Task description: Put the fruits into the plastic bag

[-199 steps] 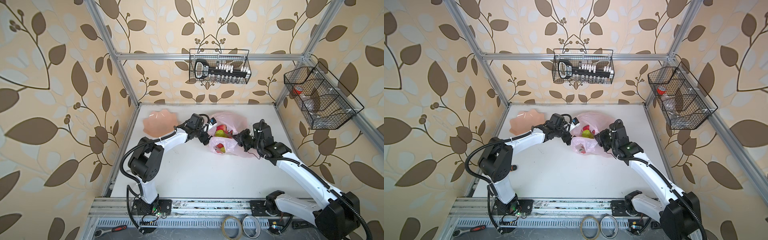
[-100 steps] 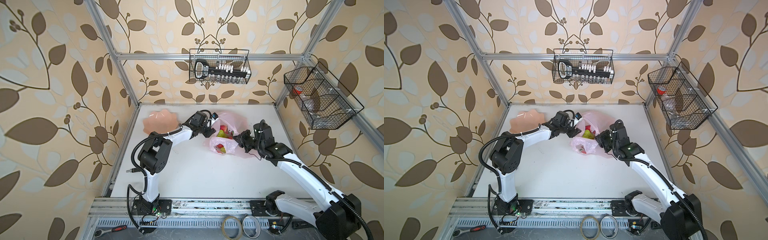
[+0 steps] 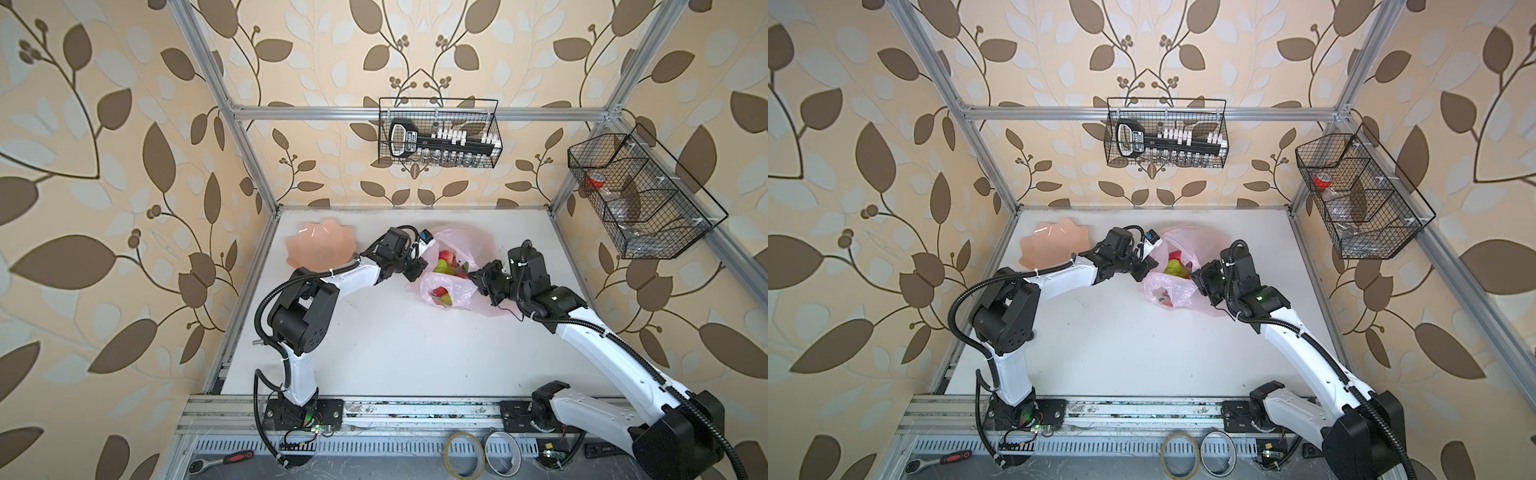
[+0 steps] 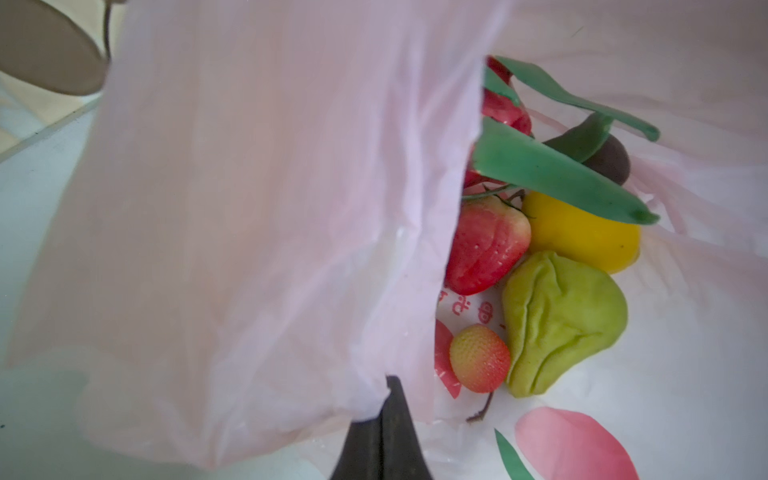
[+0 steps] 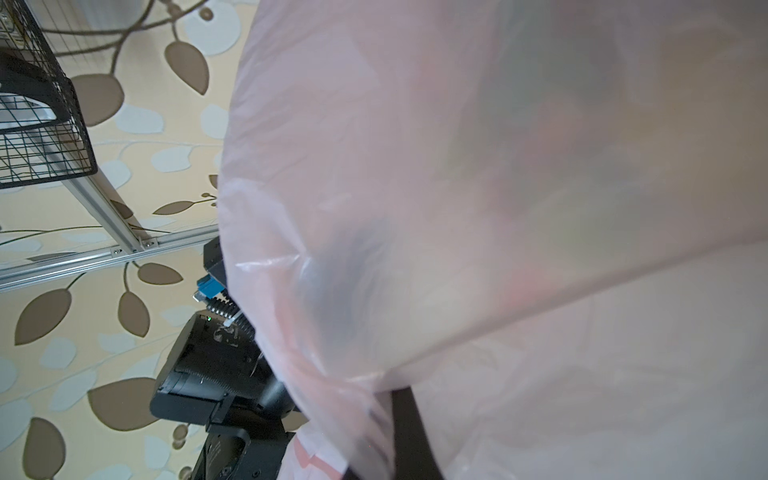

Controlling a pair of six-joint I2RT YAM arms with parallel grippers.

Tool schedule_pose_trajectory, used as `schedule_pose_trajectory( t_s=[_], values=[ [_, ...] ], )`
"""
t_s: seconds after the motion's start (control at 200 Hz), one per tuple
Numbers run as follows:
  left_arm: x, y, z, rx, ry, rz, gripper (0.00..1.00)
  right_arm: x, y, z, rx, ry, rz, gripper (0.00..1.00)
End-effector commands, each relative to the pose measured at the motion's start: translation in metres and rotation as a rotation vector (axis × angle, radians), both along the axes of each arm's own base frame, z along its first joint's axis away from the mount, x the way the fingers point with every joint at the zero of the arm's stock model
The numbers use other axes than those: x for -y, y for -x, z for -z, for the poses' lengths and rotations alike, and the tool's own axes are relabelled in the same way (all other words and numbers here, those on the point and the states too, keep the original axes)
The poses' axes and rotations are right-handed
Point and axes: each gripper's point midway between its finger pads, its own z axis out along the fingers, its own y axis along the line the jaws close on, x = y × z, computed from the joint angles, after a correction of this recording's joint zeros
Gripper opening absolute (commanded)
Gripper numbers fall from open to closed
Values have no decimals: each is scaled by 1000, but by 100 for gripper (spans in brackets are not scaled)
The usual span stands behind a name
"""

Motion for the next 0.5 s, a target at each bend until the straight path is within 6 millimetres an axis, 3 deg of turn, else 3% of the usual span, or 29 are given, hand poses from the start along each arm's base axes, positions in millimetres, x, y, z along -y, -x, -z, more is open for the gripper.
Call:
schedule_pose_trajectory(
  t_s=[0.0,0.15,0.36,0.5],
  values=[
    [1,14,-31,23,66,46,0,5,-1,-6,8,7,25,0],
    [-14,17,-33,-41,95,48,0,6,-1,-12,28,15,19,0],
    [-33,24,-45,-165,147,78,0,22,2,-28,93,151,-30,33],
    [-41,28,-50,-205,155,90,0,33,4,-49,154,278,-74,50]
  ],
)
